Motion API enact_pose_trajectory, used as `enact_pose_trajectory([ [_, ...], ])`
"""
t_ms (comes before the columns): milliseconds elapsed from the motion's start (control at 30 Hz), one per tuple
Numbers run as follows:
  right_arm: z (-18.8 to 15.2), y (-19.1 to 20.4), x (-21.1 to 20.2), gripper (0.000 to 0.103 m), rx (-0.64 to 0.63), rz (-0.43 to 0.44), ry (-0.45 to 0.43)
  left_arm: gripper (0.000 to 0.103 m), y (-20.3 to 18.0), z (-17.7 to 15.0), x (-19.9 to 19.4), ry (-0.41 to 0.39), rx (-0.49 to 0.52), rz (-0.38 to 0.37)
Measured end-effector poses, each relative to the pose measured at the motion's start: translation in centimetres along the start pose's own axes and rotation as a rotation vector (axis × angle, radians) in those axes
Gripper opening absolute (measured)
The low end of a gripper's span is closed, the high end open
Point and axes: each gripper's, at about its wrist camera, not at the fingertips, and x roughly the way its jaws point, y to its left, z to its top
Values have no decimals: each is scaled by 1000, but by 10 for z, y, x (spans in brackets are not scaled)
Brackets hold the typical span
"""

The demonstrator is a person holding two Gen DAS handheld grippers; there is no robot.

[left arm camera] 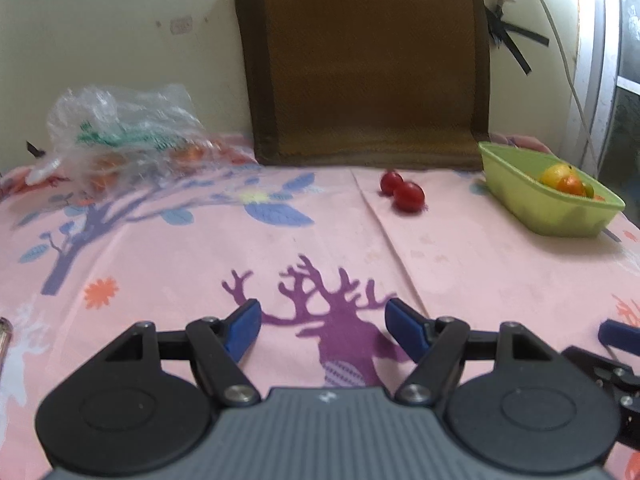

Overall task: Organize fruits
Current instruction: 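Withdraw both grippers and move them toward the two red tomatoes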

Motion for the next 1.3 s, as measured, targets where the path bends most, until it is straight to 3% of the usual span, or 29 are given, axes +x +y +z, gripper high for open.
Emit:
enact_pose_trajectory([
  [233,0,-2,0,60,19,14,-3,75,-9,-2,2,18,80,-29],
  [867,-1,-2,-3,66,9,74,-5,78,-8,-2,1,14,49,34],
  [1033,0,-2,-1,74,7,102,4,79,-6,-2,2,18,38,34],
  [1300,0,15,1,75,-89,11,15,80,-4,-1,3,27,34,25],
])
